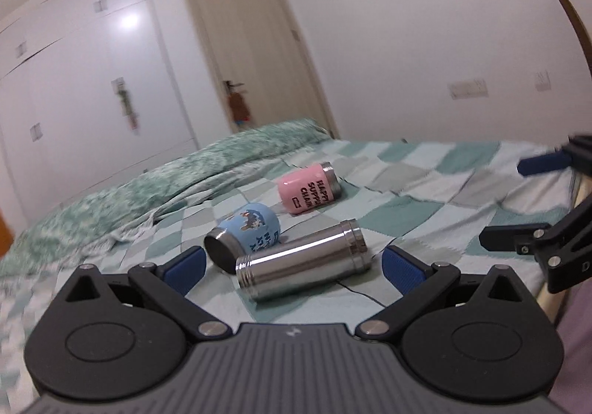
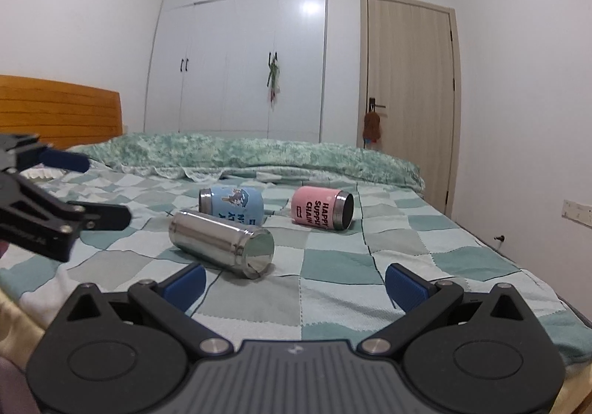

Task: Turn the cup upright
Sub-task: 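Move the left tool to the silver bottle and close its fingers around it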

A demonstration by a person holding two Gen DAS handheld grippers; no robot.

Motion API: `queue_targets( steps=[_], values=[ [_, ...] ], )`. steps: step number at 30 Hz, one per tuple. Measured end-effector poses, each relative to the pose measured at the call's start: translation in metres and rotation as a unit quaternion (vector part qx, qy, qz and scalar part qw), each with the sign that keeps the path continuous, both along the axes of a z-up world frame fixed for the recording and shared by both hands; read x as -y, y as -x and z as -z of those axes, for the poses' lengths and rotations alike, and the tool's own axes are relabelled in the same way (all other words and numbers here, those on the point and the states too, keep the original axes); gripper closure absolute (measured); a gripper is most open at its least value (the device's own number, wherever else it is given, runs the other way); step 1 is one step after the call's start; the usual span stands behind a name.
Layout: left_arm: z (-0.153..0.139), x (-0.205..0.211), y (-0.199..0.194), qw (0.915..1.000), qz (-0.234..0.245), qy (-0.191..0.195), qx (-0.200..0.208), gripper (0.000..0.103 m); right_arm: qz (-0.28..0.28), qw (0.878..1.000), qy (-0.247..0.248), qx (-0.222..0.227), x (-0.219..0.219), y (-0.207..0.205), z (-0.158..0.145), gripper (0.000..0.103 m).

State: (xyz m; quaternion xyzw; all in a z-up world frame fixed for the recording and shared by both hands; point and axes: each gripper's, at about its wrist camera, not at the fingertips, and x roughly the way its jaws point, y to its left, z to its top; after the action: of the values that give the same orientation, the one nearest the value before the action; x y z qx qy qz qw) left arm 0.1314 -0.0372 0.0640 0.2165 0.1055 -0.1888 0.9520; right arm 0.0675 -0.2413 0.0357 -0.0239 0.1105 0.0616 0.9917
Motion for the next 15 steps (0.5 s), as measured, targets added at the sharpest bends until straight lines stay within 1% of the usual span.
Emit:
queue_targets(
  steps=[4, 6, 9, 12, 15],
  values=[
    [-0.001, 0.007, -0.030, 0.9976, 0.046, -0.049, -0.016, 0.000, 0.009, 1.000, -0.005, -0.022, -0.007, -0.024, -0.007, 0.000],
    [0.001, 0.011, -0.046, 0.9944, 0.066, -0.081, -0.019, 0.000, 0.014, 0.999, -0.008, -0.036, -0.012, -0.037, -0.011, 0.000],
    [0.003, 0.016, -0.067, 0.9886, 0.093, -0.116, -0.025, 0.000, 0.022, 0.998, -0.017, -0.062, -0.017, -0.058, -0.013, 0.000],
    [0.009, 0.020, -0.091, 0.9832, 0.114, -0.139, -0.034, 0.000, 0.022, 0.995, -0.024, -0.090, -0.021, -0.079, -0.015, 0.000],
    [0.016, 0.024, -0.112, 0.9773, 0.133, -0.160, -0.040, 0.000, 0.024, 0.994, -0.022, -0.104, -0.025, -0.094, -0.016, 0.000]
  ],
)
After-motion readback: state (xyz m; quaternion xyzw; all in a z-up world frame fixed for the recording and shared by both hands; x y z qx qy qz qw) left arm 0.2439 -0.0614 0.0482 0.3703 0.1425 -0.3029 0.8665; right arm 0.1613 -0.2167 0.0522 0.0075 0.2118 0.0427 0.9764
